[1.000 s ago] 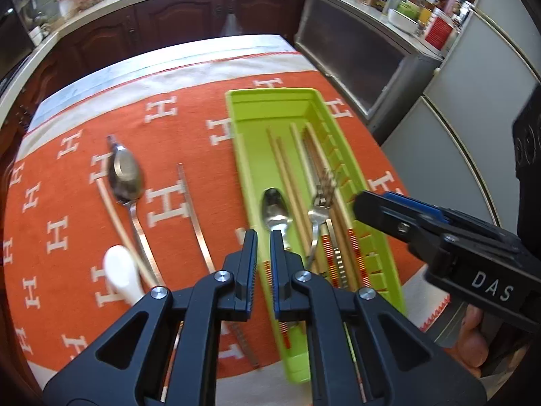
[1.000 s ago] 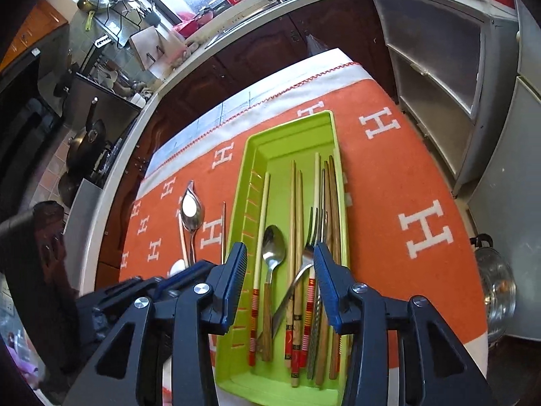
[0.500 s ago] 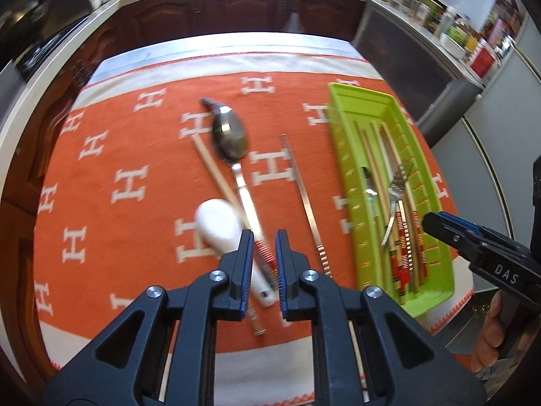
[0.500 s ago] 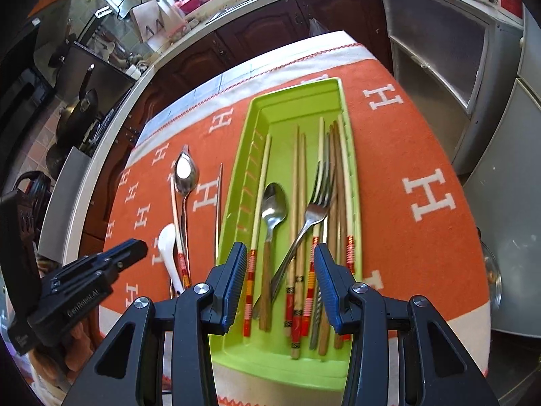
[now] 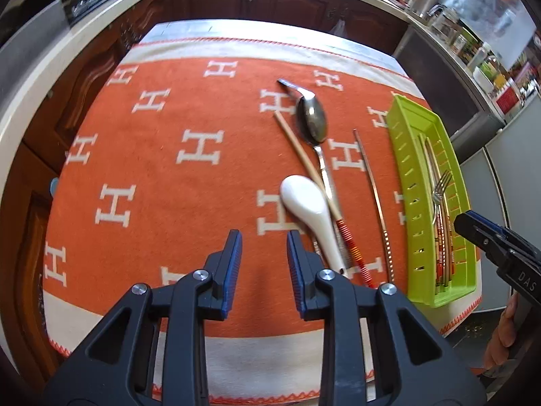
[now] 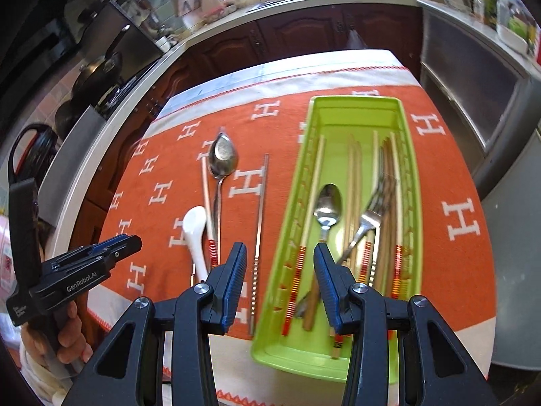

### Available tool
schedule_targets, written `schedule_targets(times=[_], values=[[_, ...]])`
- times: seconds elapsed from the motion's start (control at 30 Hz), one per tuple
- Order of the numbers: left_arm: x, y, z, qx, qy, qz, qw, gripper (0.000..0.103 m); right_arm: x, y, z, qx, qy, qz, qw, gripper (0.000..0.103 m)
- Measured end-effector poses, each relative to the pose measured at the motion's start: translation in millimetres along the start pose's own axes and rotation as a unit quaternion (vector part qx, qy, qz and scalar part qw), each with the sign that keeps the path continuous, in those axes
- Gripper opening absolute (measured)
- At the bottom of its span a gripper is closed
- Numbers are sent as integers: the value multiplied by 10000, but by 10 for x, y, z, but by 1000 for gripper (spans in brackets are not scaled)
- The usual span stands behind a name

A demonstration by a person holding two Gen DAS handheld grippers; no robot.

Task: Organize utensils
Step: 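Move both open tools back over the white ceramic spoon and chopsticks, then grasp the white ceramic spoon with the left tool while the right tool grasps a red-banded chopstick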

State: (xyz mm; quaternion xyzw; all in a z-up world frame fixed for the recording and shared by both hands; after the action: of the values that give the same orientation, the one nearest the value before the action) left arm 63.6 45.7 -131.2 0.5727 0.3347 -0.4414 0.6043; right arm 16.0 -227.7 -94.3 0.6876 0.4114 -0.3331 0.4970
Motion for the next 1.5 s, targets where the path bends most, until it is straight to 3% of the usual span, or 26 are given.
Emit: schedule_targets(times=[0.37,0.53,0.73,1.03,1.37,1.5], values=[[306,-20,-94,-245,-834,-329,9957,24,315,134,-669,-816,229,-197,9962,41],[479,-2,-79,-362,-1265,-515,9900,26,630,68,-895,-1185,269,-497,9913,26],[649,77,-54,-596,-1712,-580,9817,31,958,-9,-929,-1359,149,-783,9875,19],[911,181,78,-715,-1880,-674,9772,31,1328,-78,-926,-1407,84,-972,9852,6],[1077,299,148,-1036,-2220,-463,9684,31,1318,-91,-928,-1354,159,-892,9866,6],[1150,315,154,-1283,-2409,-449,9610,19,1306,-97,-919,-1305,193,-886,9873,6]])
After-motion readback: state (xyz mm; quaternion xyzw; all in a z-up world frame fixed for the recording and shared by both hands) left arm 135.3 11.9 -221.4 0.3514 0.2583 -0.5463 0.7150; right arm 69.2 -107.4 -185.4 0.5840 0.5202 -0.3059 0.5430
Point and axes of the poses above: each gripper's, at about its wrist camera, not at the fingertips, and x roughly the way its jaws point, z to its right, y to its top, the point moved 2 cm from there along x, roughly the way its jaws point, and after that the axes turned 3 degrees about x, right-handed, at the moved point
